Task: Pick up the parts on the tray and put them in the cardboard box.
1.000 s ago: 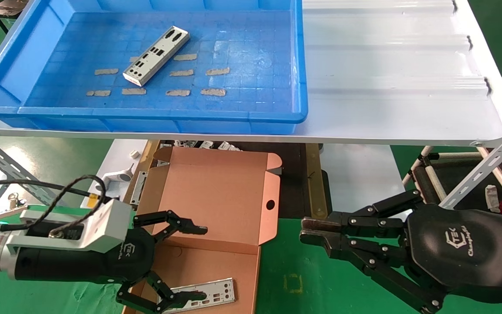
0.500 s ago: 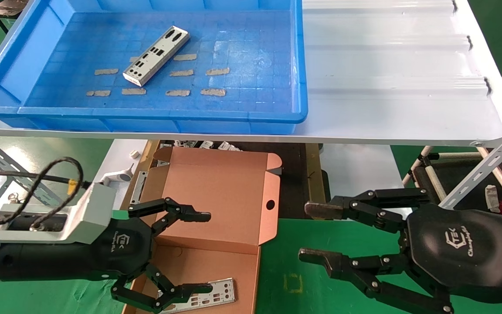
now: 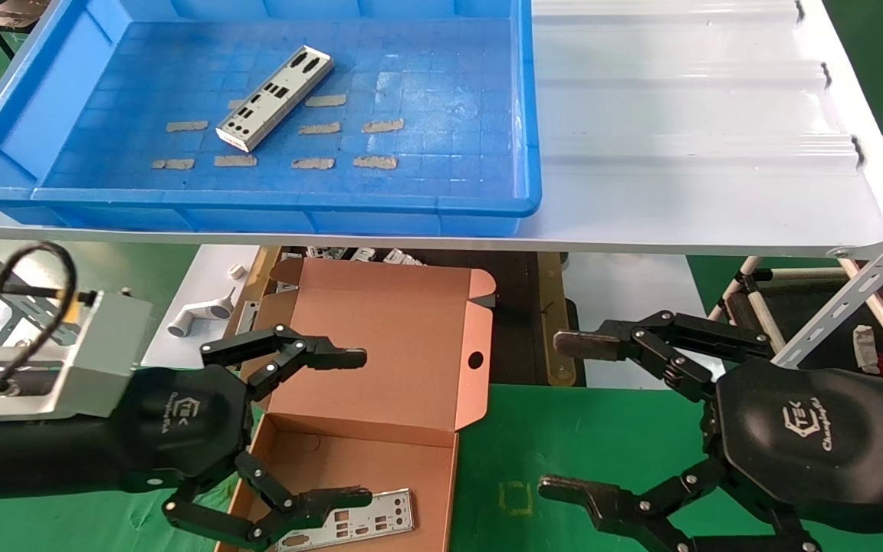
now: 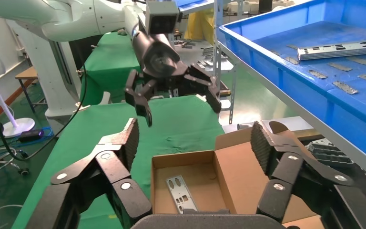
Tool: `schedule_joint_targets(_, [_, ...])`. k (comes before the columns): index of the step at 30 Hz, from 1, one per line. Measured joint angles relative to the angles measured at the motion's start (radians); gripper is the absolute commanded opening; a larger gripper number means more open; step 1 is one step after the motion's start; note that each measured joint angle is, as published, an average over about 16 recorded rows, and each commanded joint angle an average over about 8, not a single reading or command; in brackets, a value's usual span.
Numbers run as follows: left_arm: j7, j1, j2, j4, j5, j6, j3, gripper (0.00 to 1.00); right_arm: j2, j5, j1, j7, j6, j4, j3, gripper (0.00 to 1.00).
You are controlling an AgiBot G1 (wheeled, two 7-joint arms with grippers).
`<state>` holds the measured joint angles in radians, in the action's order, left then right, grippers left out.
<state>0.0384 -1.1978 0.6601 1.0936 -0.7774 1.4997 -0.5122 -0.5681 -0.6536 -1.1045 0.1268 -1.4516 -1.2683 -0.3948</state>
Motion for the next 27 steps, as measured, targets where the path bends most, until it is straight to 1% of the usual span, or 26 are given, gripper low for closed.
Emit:
schedule_joint_targets(17, [0.122, 0.101, -0.040, 0.157, 0.039, -0.003, 0.191, 1.00, 0.000, 0.000, 0.000, 0.000, 0.000, 0.000, 0.000, 1.00])
schedule_joint_targets(22, [0.145, 0.121, -0.048, 0.187, 0.047, -0.003, 0.228, 1.00, 0.000, 0.000, 0.000, 0.000, 0.000, 0.000, 0.000, 1.00])
schedule_joint_targets(27, [0.154, 0.130, -0.052, 0.200, 0.051, -0.004, 0.245, 1.00, 0.000, 0.000, 0.000, 0.000, 0.000, 0.000, 0.000, 1.00])
